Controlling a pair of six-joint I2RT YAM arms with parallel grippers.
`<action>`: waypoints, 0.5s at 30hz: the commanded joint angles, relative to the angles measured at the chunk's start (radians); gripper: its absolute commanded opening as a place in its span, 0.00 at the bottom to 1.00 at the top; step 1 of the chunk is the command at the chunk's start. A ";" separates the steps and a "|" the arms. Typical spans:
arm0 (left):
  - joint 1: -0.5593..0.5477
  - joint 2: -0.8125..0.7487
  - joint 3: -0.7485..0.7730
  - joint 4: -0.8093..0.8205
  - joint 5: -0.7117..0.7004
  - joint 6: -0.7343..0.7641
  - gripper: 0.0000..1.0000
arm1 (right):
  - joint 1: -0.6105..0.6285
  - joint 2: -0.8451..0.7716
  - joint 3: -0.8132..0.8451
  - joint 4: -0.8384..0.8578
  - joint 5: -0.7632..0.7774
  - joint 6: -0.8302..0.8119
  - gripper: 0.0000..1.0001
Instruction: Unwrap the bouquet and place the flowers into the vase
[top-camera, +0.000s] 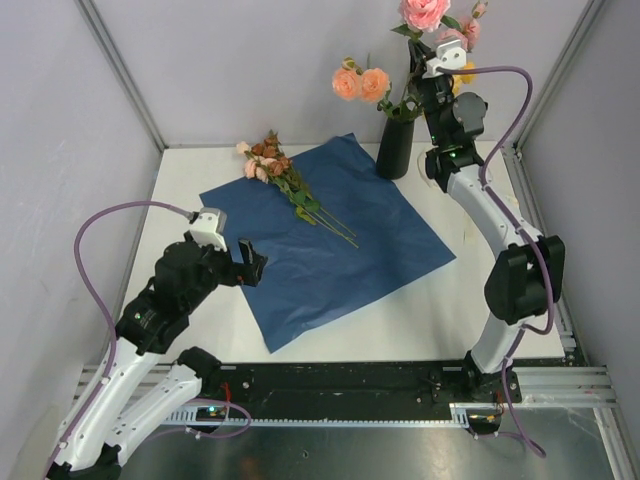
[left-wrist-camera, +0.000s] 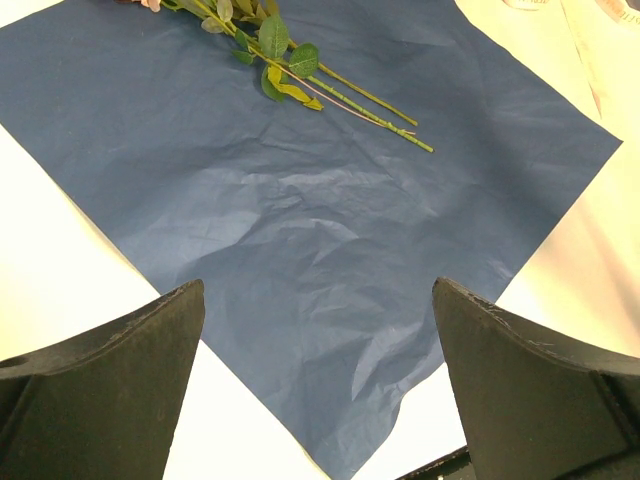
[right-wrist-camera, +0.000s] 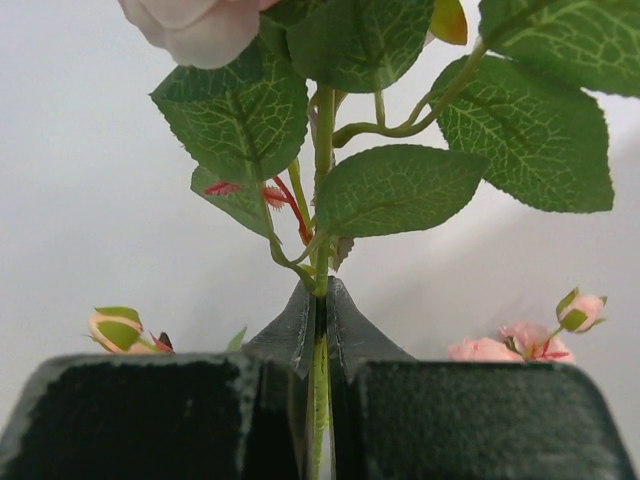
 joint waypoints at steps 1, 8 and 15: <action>-0.003 -0.009 -0.008 0.012 -0.022 0.009 1.00 | -0.021 0.052 0.057 0.016 0.027 0.035 0.00; -0.003 -0.009 -0.008 0.012 -0.022 0.010 1.00 | -0.038 0.170 0.092 -0.070 0.021 0.093 0.00; -0.003 -0.012 -0.010 0.011 -0.032 0.009 1.00 | -0.037 0.217 0.057 -0.078 0.060 0.139 0.20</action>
